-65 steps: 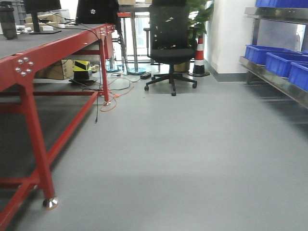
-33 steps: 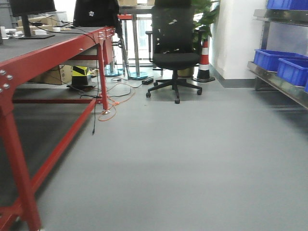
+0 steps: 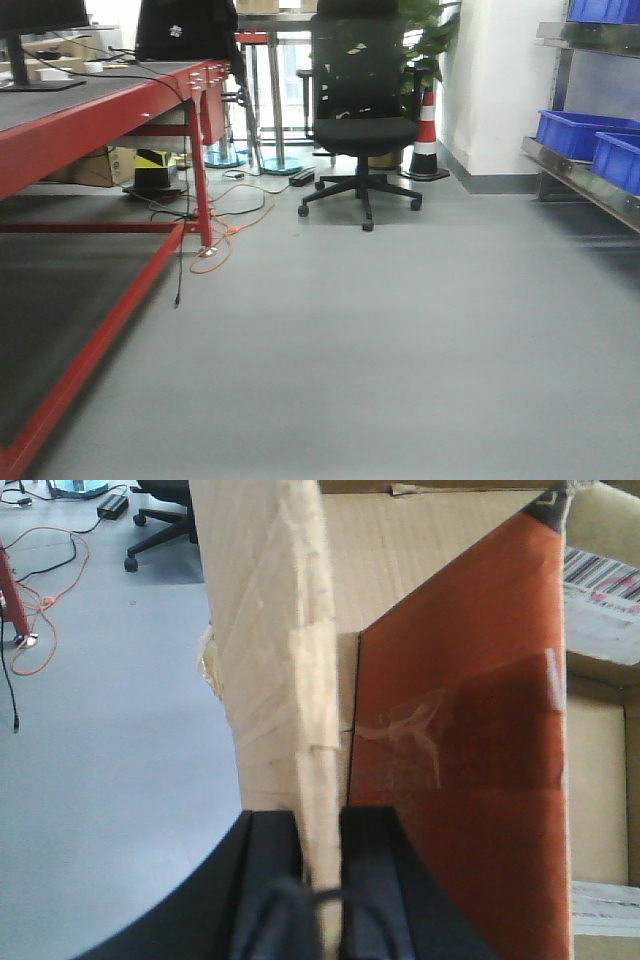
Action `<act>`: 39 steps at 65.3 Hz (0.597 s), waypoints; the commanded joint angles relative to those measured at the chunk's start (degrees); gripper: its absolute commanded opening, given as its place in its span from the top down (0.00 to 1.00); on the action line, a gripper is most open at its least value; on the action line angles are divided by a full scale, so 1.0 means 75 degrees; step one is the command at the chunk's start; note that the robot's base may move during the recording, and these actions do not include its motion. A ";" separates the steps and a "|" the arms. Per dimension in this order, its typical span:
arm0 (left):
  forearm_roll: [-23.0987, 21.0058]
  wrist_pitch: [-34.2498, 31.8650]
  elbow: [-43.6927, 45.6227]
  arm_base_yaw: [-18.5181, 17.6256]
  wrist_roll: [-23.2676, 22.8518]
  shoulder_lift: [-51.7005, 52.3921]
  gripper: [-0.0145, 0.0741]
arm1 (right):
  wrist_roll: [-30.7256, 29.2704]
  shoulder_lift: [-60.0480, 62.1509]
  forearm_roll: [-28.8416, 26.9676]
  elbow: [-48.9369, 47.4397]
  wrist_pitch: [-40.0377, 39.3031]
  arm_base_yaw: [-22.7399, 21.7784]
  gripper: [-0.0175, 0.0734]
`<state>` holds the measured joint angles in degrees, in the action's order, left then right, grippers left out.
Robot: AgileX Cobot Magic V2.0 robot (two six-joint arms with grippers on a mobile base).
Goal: Stack two boxes on right shelf middle
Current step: 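Drive toward the steel shelf rack carrying the boxes in both grippers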
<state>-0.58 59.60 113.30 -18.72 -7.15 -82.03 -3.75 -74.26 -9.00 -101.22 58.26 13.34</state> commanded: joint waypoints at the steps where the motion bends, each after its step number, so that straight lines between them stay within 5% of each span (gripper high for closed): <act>1: 0.0165 -0.0551 0.0096 0.0020 0.0071 0.0146 0.96 | -0.0090 0.0092 0.0230 -0.0086 -0.0258 -0.0072 0.98; 39: 0.0185 -0.0551 0.0096 0.0020 0.0071 0.0146 0.96 | -0.0090 0.0092 0.0230 -0.0086 -0.0258 -0.0072 0.98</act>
<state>-0.58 59.60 113.30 -18.72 -7.15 -82.03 -3.75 -74.26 -9.00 -101.22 58.26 13.34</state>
